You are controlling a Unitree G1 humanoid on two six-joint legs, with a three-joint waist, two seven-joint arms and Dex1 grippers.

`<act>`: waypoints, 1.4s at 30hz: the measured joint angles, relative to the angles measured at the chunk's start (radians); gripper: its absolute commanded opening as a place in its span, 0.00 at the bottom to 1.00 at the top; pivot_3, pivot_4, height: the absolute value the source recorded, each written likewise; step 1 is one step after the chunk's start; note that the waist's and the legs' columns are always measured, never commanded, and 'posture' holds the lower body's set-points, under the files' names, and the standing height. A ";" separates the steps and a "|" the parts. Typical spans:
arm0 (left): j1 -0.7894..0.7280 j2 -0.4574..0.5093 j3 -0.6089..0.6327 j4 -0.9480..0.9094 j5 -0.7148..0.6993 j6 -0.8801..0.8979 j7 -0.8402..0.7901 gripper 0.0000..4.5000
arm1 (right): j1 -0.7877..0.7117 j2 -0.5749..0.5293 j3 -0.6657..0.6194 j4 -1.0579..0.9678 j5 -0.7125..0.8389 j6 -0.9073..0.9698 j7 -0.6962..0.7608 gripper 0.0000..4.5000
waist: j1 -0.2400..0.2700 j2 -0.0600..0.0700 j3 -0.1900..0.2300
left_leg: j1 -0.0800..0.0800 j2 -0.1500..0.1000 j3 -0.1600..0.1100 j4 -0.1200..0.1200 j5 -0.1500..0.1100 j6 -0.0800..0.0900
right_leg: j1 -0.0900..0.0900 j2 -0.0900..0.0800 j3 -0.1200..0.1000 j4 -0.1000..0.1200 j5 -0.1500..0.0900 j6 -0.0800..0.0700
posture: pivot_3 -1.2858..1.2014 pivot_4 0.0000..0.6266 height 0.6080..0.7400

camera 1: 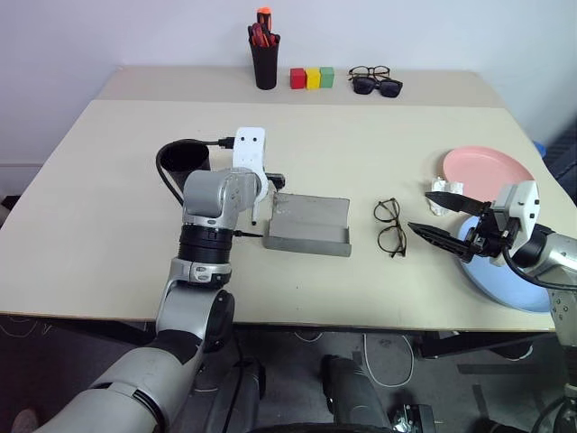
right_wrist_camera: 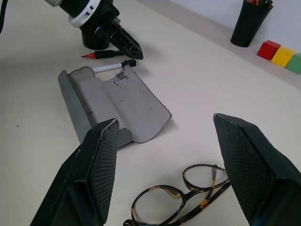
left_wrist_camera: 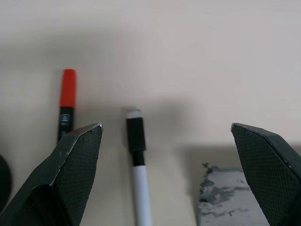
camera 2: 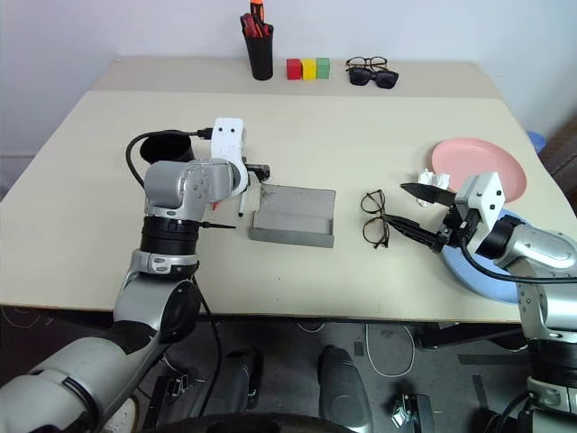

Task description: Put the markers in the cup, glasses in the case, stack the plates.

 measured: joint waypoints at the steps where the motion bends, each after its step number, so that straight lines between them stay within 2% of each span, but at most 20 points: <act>1: 0.000 -0.005 0.000 0.008 0.000 0.001 0.003 1.00 | 0.000 0.000 0.000 0.000 0.000 0.000 -0.001 0.72 | 0.000 0.000 0.000 | 0.000 0.000 0.000 0.000 0.000 0.000 | 0.000 0.000 0.000 0.000 0.000 0.000 | 0.52 0.24 1.00; 13: -0.021 -0.030 0.066 0.074 0.021 0.000 0.050 1.00 | 0.005 0.001 0.000 0.000 0.000 0.000 -0.016 0.72 | 0.001 0.000 0.000 | 0.000 0.000 0.000 0.000 0.000 0.000 | 0.000 0.000 0.000 0.000 0.000 0.000 | 0.52 0.24 1.00; 14: -0.021 -0.029 0.066 0.074 0.022 0.000 0.050 0.88 | 0.008 0.001 0.000 0.000 0.000 0.000 -0.016 0.73 | 0.001 0.000 0.000 | 0.000 0.000 0.000 0.000 0.000 0.000 | 0.000 0.000 0.000 0.000 0.000 0.000 | 0.52 0.24 1.00; 17: -0.021 -0.027 0.068 0.074 0.026 0.000 0.052 0.61 | 0.010 0.001 0.000 0.000 0.000 0.000 -0.018 0.73 | 0.000 0.000 0.000 | 0.000 0.000 0.000 0.000 0.000 0.000 | 0.000 0.000 0.000 0.000 0.000 0.000 | 0.52 0.24 1.00; 18: -0.021 -0.027 0.069 0.074 0.026 0.000 0.054 0.49 | 0.010 0.001 0.000 0.000 0.000 0.000 -0.019 0.73 | 0.000 0.000 0.000 | 0.000 0.000 0.000 0.000 0.000 0.000 | 0.000 0.000 0.000 0.000 0.000 0.000 | 0.52 0.24 1.00; 42: -0.031 -0.031 0.109 0.130 0.057 0.002 0.094 0.49 | 0.017 0.001 -0.001 0.000 0.001 0.000 -0.033 0.73 | 0.001 0.000 0.000 | 0.000 0.000 0.000 0.000 0.000 0.000 | 0.000 0.000 0.000 0.000 0.000 0.000 | 0.52 0.24 1.00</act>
